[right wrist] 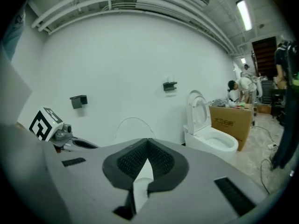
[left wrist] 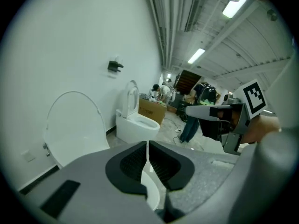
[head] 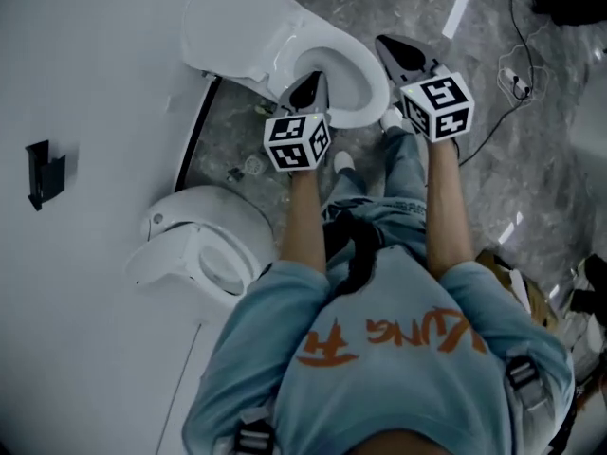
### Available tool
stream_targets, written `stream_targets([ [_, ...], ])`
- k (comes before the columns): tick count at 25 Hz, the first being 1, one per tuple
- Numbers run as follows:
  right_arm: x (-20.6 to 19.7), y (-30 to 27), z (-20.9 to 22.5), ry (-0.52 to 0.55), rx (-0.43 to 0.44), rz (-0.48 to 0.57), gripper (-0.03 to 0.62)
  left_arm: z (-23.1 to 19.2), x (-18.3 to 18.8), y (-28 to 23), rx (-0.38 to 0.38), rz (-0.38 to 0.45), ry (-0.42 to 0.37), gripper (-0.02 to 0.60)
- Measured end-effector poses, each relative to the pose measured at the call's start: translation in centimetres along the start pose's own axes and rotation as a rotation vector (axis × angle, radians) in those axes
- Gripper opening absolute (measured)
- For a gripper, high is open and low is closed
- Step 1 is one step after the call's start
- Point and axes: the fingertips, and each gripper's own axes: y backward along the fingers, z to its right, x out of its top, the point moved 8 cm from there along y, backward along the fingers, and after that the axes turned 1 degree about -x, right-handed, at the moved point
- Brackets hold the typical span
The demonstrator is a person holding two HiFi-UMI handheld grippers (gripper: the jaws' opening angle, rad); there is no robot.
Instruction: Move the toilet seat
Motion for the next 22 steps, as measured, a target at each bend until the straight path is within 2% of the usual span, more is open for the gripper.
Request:
stream_targets([
  [3,0.1,-4.6,1.7,0.051,0.115,-0.044,0.000,-1.4,-0.9,-2.1,0.091,-0.029,0.055,0.003],
  [6,0.2,-7.5,3.1,0.164,0.217,-0.130,0.000,-1.6,-1.7,-3.6,0.165,-0.028,0.135,0.003],
  [11,-1.8,-11.5,4.5,0.282,0.373,-0.220,0.000,-1.9,-3.6,-6.6,0.190,0.023,0.294,0.003],
  [14,-4.3,-13.2,5.0,0.348,0.453,-0.277,0.000,-2.2,-6.1,-7.9,0.220,-0.011,0.320,0.003],
  [18,-8.0,-14.6,5.2,0.361,0.527,-0.333,0.000,-2.7,-10.1,-9.0,0.268,-0.066,0.358,0.003],
  [22,-12.7,-15.0,4.7,0.343,0.586,-0.411,0.000,-2.4,-13.9,-10.4,0.247,-0.138,0.346,0.003],
])
